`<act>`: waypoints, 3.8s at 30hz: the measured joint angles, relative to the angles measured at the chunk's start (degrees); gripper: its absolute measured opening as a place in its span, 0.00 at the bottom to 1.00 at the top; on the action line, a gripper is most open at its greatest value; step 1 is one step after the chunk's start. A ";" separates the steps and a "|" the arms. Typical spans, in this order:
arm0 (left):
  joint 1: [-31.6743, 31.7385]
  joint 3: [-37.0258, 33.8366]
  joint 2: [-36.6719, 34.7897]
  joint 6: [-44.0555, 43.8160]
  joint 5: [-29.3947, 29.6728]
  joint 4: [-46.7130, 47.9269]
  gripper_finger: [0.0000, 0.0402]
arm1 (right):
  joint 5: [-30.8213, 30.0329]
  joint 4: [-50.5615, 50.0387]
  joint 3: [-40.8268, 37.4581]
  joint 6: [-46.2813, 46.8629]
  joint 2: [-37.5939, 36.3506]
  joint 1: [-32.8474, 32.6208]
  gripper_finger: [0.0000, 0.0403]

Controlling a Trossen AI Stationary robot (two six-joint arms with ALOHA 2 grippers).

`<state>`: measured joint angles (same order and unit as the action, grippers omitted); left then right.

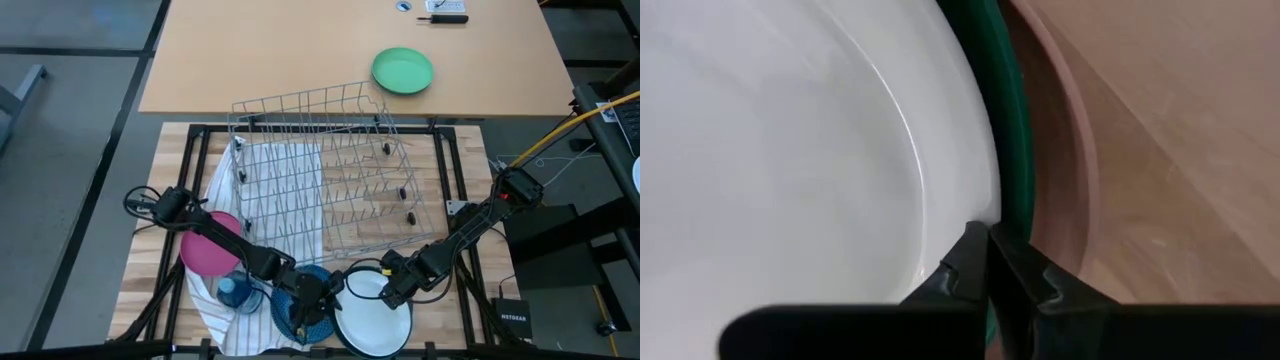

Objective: Sort dishes
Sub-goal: Put the white plate into the dish rack

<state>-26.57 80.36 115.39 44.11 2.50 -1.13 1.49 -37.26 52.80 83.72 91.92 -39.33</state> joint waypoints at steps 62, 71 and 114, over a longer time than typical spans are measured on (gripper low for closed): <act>1.18 -0.02 4.07 -3.94 1.69 -10.54 0.00 | -1.37 -15.88 15.69 -6.93 -1.79 -0.09 0.02; 1.29 0.00 3.98 -13.79 1.73 -12.57 0.00 | -7.01 -27.70 23.43 -9.15 -1.84 -0.09 0.02; 3.06 0.11 3.80 -26.35 1.47 -18.51 0.00 | -2.79 -17.79 29.86 -25.54 -1.88 -6.78 0.02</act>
<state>-23.51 80.47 119.20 17.77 3.97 -19.64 -1.30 -55.05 82.65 58.18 90.04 -46.11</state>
